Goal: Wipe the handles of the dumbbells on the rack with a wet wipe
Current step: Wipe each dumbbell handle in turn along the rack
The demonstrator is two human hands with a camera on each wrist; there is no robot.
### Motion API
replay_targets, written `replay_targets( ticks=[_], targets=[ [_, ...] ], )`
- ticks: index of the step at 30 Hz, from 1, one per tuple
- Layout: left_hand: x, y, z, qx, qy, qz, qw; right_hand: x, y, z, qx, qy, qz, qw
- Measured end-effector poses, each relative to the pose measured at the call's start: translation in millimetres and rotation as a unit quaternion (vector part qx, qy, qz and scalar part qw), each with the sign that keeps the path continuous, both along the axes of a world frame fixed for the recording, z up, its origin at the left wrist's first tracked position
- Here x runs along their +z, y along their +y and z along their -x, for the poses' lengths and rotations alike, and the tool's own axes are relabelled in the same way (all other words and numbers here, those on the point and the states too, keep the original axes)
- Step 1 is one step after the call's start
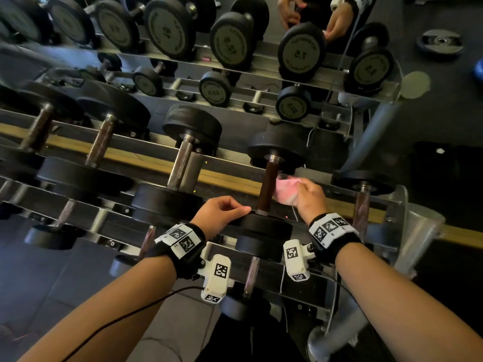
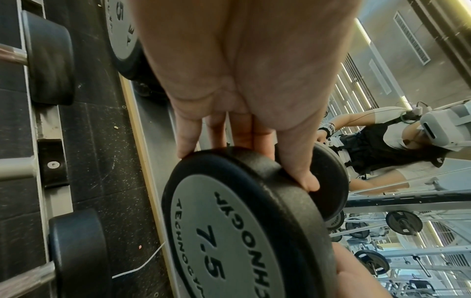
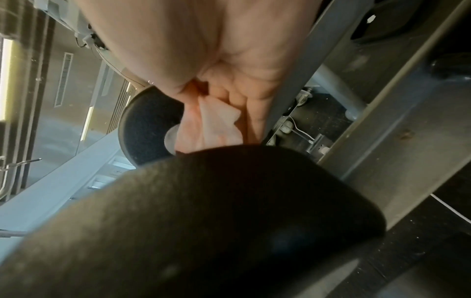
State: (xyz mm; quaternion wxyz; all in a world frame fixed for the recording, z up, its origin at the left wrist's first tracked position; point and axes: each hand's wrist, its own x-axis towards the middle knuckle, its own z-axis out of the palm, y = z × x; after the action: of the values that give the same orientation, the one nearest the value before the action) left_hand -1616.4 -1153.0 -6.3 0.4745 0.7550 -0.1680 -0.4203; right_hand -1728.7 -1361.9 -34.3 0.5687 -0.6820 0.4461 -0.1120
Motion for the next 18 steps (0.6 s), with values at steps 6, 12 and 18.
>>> replay_targets(
  ticks=[6,12,18],
  targets=[
    [-4.8,2.8,-3.2,-0.016,-0.008,-0.001,1.000,-0.8,-12.0,9.6,-0.051,0.018,0.054,0.997],
    [-9.3,3.5,-6.7,-0.027,-0.006,0.000,1.000,-1.2,-0.5,-6.3,0.014,-0.007,0.004,1.000],
    [-10.0,3.1,-7.1,-0.027,0.000,-0.003,1.000,-1.5,5.3,-22.5,0.011,-0.060,-0.167,0.984]
  ],
)
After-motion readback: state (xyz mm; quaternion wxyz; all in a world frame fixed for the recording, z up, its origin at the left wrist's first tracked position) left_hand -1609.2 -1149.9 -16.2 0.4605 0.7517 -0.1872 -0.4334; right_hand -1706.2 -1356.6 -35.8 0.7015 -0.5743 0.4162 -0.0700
